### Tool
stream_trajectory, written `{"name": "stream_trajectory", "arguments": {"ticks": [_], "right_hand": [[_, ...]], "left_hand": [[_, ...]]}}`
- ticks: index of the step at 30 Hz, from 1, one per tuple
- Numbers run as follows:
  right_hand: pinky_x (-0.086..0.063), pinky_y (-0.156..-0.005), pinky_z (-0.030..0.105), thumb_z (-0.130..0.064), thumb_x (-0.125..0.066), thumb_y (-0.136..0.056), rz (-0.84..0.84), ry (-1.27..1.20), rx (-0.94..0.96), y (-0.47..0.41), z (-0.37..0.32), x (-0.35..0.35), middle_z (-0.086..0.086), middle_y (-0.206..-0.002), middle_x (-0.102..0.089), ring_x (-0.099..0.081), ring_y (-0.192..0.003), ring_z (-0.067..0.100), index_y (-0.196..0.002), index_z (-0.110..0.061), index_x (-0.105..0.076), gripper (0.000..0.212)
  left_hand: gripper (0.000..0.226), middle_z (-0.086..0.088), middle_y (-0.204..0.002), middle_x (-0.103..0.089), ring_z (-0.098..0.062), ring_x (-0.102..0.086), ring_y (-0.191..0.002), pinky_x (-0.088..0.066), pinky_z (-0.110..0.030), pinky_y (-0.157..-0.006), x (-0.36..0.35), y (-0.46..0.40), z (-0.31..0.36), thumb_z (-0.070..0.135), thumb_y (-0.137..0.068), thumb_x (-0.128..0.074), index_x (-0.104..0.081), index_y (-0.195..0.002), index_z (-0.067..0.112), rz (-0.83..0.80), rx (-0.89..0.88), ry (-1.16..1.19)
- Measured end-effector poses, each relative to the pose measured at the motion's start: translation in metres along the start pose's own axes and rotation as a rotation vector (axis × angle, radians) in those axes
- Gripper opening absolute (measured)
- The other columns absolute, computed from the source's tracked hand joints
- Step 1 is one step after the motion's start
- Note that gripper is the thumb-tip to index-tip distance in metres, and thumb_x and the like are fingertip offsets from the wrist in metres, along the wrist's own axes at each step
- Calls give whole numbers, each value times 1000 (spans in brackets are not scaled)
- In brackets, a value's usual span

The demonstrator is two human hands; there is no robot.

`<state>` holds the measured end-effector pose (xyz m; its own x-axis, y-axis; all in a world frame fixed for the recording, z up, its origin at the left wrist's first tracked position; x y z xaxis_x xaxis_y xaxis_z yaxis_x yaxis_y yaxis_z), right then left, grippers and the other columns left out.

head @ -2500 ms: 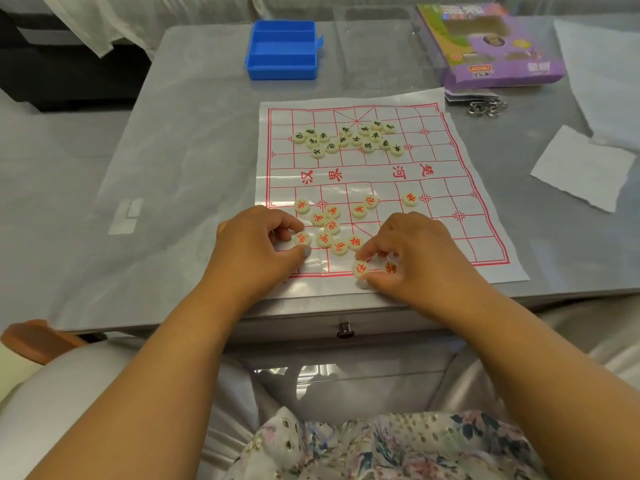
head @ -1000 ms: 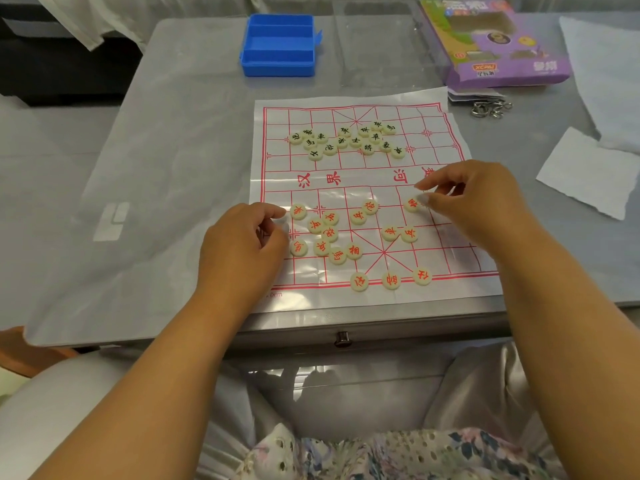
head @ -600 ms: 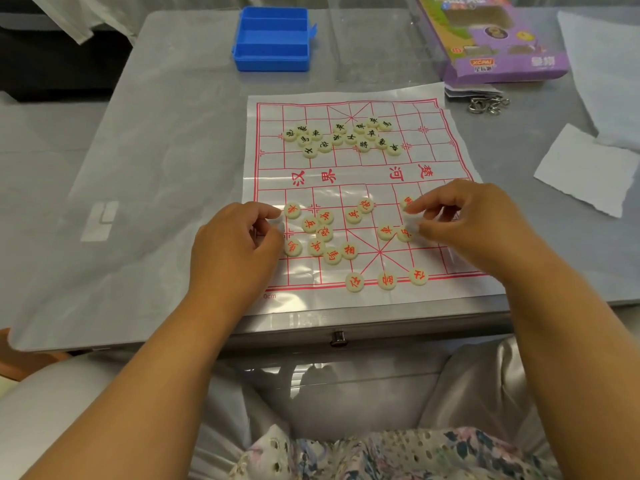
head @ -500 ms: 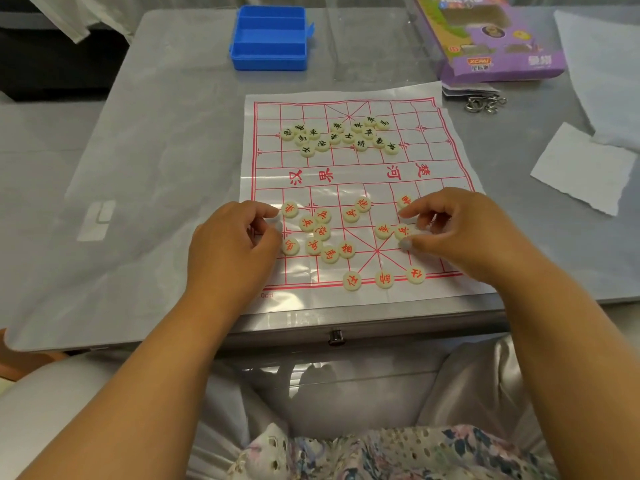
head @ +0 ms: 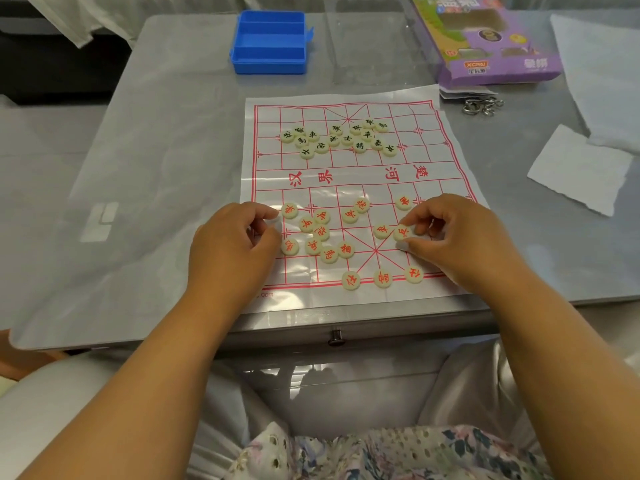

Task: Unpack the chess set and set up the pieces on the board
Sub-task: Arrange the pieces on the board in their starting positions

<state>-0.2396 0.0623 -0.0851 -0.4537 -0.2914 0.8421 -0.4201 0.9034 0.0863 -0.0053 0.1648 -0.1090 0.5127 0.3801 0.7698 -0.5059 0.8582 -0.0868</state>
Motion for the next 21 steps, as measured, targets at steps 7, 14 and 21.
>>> {"name": "stream_trajectory", "arguments": {"ticks": [7,14,21], "right_hand": [[-40,-67,12,-37,-72,-77,-9,76,57,2,-18,0,-13,-90,-54,-52,-77,10,-102,-30,-63,27],[-46,-88,36,-42,-71,-77,-148,185,261,1,-61,-24,-10,-100,-59,-51,-91,9,-110,-32,-66,35],[-45,-91,38,-37,-71,-79,-155,259,250,-9,-64,-30,-7,-100,-62,-54,-92,13,-104,-30,-68,27]], "left_hand": [[20,14,-91,-55,-4,-53,-75,-41,-13,-66,0,1,1,34,-92,-57,-63,-109,26,-5,-1,18],[10,19,-86,-54,-5,-54,-77,-44,-15,-69,1,2,2,35,-90,-59,-62,-99,31,-22,-6,62],[10,17,-83,-58,-6,-55,-75,-50,-23,-72,4,4,3,35,-86,-64,-64,-96,32,-45,-38,111]]}}
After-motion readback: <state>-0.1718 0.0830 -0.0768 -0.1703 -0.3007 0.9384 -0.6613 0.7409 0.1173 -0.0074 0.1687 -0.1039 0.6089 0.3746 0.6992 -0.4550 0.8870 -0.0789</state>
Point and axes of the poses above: each hand's wrist, its own y-axis away from the middle knuckle, its own x-axis out of the back of the hand, z = x × y, the point moved 4 cm from there along -y, towards the middle knuckle
